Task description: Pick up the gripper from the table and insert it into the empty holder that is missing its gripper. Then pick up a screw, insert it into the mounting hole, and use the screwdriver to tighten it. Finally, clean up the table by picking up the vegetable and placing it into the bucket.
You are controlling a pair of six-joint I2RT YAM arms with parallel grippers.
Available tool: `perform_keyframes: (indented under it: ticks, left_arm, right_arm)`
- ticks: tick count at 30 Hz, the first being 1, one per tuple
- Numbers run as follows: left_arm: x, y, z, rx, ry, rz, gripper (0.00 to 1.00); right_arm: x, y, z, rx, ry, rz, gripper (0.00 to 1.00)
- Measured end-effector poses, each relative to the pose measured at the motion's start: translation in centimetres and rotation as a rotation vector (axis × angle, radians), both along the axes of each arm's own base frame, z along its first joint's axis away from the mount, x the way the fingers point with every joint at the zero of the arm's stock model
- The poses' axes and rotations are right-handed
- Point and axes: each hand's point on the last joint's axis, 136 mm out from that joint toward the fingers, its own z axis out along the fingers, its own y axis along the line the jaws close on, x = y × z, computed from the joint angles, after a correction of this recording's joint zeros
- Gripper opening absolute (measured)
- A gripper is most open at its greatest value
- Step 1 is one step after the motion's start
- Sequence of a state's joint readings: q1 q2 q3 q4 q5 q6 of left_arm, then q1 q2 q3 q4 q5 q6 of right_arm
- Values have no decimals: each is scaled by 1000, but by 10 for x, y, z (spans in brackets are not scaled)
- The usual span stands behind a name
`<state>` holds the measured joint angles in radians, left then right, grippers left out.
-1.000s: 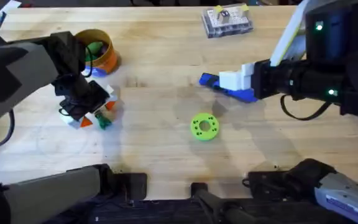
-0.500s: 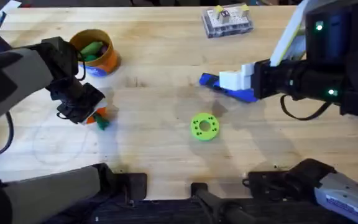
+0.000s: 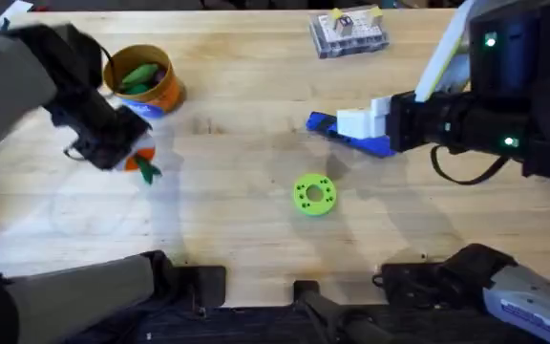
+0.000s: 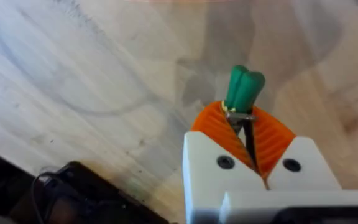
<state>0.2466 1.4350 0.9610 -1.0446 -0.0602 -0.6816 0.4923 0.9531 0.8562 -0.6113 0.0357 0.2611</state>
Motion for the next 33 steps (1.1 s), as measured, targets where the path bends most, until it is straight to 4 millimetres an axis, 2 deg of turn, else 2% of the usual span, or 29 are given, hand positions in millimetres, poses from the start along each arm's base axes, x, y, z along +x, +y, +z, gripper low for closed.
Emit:
perform_keyframes:
  ticks: [4, 9, 13, 16, 20, 24, 31, 33]
  left_arm:
    - [48, 3, 46, -1, -169, -51, 20]
    - [89, 9, 98, 25, -345, -84, 19]
    - [118, 15, 122, 58, -482, -97, 19]
    - [133, 17, 130, 72, -542, -103, 19]
    - [155, 23, 125, 85, -581, -104, 19]
    - [170, 27, 97, 72, -542, -103, 19]
    - [176, 22, 49, 3, -438, -108, 23]
    - [176, 19, 43, -19, -424, -112, 86]
  right_arm:
    - [0, 0, 0, 0, 0, 0, 971]
    - [0, 0, 0, 0, 0, 0, 971]
    - [0, 0, 0, 0, 0, 0, 971]
    - [0, 0, 0, 0, 0, 0, 971]
    - [0, 0, 0, 0, 0, 0, 971]
    - [0, 0, 0, 0, 0, 0, 971]
    - [0, 0, 0, 0, -1, 0, 971]
    - [0, 0, 0, 0, 0, 0, 971]
